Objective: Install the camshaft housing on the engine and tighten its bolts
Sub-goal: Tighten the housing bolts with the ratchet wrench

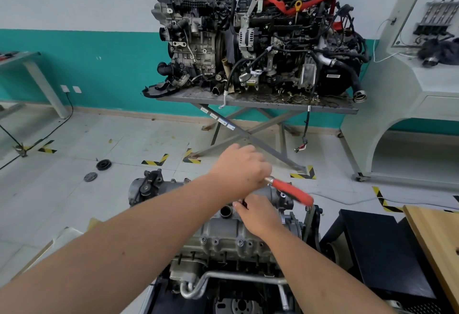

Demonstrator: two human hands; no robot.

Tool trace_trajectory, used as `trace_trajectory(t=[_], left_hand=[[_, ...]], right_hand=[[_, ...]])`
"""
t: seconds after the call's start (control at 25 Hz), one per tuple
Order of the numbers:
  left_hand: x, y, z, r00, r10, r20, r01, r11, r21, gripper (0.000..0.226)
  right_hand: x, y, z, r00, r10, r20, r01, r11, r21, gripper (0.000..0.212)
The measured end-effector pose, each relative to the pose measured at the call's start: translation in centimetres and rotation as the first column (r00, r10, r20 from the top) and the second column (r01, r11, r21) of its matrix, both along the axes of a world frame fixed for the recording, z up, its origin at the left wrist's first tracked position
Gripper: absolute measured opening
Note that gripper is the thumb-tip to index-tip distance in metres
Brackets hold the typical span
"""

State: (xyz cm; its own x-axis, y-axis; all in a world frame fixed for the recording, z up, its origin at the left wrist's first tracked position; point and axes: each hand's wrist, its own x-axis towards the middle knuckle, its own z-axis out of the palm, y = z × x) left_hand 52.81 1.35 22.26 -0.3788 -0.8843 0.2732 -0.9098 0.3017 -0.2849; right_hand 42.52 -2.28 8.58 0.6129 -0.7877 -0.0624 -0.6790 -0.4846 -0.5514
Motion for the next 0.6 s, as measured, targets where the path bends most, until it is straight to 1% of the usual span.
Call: trace_trajectory(t=[0.04, 0.08, 0.12, 0.16, 0.2, 0.24, 0.28, 0.32, 0.36, 0.4, 0.44, 0.48, 0.52, 0.56, 0.6], left_hand=[[0.1, 0.5, -1.1, 0.997, -0.073, -0.026, 0.067, 0.983, -0.173, 0.037], [0.2, 0.8, -1.9, 0.992, -0.094, -0.088, 0.063, 0.950, -0.305, 0.044], [0.0, 0.9, -2.6, 0.983, -0.076, -0.170, 0.007, 0.926, -0.378, 0.050], [-0.3, 1.0, -3.2, 0.965, -0.034, -0.260, -0.072, 0.918, -0.389, 0.053], [-0.6, 1.1, -3.6, 0.932, 0.002, -0.362, -0.142, 0.922, -0.359, 0.053], [-0.9, 1.2, -3.9, 0.862, 0.027, -0.506, -0.194, 0.940, -0.281, 0.052], [-1.1, 1.2, -4.1, 0.726, 0.055, -0.685, -0.213, 0.966, -0.149, 0.051], [-1.2, 1.3, -4.4, 0.508, 0.065, -0.859, -0.191, 0.981, -0.039, 0.047], [-1.4, 1.4, -4.5, 0.227, 0.064, -0.972, -0.163, 0.986, 0.027, 0.040], [-1.7, 1.5, -4.5, -0.054, 0.077, -0.996, -0.146, 0.986, 0.085, 0.033], [-1.9, 1.4, -4.3, -0.277, 0.108, -0.955, -0.143, 0.978, 0.152, 0.032], [-1.9, 1.2, -4.1, -0.435, 0.145, -0.889, -0.126, 0.968, 0.219, 0.037], [-1.7, 0.9, -3.8, -0.531, 0.184, -0.827, -0.096, 0.957, 0.275, 0.042], [-1.6, 0.6, -3.5, -0.592, 0.227, -0.774, -0.064, 0.943, 0.326, 0.045], [-1.3, 0.5, -3.2, -0.632, 0.273, -0.725, -0.038, 0.924, 0.382, 0.045]], right_hand=[[0.0, 0.1, 0.1, 1.000, 0.006, 0.012, -0.006, 1.000, -0.006, 0.033], [0.1, 0.1, 0.1, 0.999, 0.006, 0.036, -0.005, 1.000, -0.018, 0.033], [0.1, 0.1, 0.2, 0.998, -0.003, 0.064, 0.005, 1.000, -0.028, 0.032], [0.1, 0.1, 0.2, 0.996, -0.007, 0.085, 0.009, 0.999, -0.031, 0.029], [0.2, 0.1, 0.3, 0.997, -0.004, 0.074, 0.006, 1.000, -0.031, 0.024], [0.2, 0.1, 0.2, 0.999, 0.007, 0.047, -0.006, 1.000, -0.024, 0.018], [0.2, 0.0, 0.2, 1.000, 0.010, 0.025, -0.010, 1.000, 0.005, 0.017], [0.2, 0.0, 0.2, 1.000, 0.006, 0.030, -0.008, 0.999, 0.045, 0.020], [0.1, -0.1, 0.2, 1.000, -0.007, 0.026, 0.005, 0.998, 0.062, 0.022], [0.1, -0.1, 0.1, 1.000, -0.021, 0.017, 0.020, 0.998, 0.059, 0.024], [0.1, -0.1, 0.1, 1.000, -0.029, -0.003, 0.029, 0.999, 0.043, 0.027], [0.2, -0.1, 0.1, 0.999, -0.034, -0.014, 0.035, 0.999, 0.035, 0.029], [0.2, -0.1, 0.0, 0.999, -0.037, -0.019, 0.038, 0.999, 0.029, 0.031], [0.2, -0.1, 0.0, 0.999, -0.037, -0.024, 0.038, 0.999, 0.027, 0.031], [0.2, -0.1, -0.1, 0.999, -0.037, -0.036, 0.038, 0.999, 0.024, 0.031]])
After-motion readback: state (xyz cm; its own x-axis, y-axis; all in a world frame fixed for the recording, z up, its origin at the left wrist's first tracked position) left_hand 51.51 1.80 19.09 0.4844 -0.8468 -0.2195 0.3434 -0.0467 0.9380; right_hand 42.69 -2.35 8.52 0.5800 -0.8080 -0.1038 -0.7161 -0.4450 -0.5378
